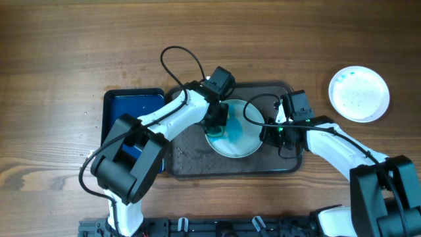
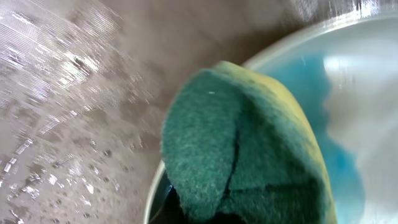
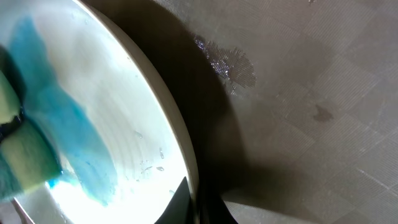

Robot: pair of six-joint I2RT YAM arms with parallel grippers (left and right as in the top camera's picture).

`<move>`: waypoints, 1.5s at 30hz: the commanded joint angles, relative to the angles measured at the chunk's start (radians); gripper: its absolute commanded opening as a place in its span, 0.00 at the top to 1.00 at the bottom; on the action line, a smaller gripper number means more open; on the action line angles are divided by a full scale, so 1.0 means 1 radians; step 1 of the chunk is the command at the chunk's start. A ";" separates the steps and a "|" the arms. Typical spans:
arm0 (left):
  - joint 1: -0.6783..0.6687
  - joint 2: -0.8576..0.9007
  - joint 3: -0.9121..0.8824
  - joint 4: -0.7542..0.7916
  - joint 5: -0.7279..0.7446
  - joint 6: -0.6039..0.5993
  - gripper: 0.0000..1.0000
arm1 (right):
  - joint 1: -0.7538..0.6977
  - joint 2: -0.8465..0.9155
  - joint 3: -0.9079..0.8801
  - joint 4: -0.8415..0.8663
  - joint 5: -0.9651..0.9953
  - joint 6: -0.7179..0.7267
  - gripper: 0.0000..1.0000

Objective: Clean dirty plates on tray and stack at the side
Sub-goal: 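Scrub the plate's blue smear with the sponge in the left gripper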

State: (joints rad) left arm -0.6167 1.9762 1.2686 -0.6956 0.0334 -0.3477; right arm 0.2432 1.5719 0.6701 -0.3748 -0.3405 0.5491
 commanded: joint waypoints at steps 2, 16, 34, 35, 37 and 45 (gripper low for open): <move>-0.058 0.082 -0.077 -0.058 0.214 0.141 0.96 | 0.006 0.040 -0.040 -0.041 0.024 0.001 0.96; -0.106 0.082 -0.077 0.188 0.346 -0.043 0.96 | 0.006 0.040 -0.040 -0.049 0.024 0.002 0.96; 0.036 0.082 -0.077 0.004 -0.120 -0.075 0.96 | 0.006 0.040 -0.040 -0.068 0.025 0.002 0.96; 0.036 0.082 -0.077 -0.004 -0.122 -0.074 0.96 | 0.006 0.040 -0.040 -0.067 0.025 0.002 0.96; 0.036 0.082 -0.077 -0.020 -0.140 -0.074 0.96 | 0.006 0.040 -0.040 -0.067 0.025 0.002 0.96; 0.036 0.082 -0.077 -0.075 -0.245 -0.064 0.96 | 0.006 0.040 -0.040 -0.056 0.028 0.003 0.96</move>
State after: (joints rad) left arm -0.6182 1.9755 1.2686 -0.6945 -0.0036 -0.4313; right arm 0.2432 1.5719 0.6731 -0.3988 -0.3504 0.5522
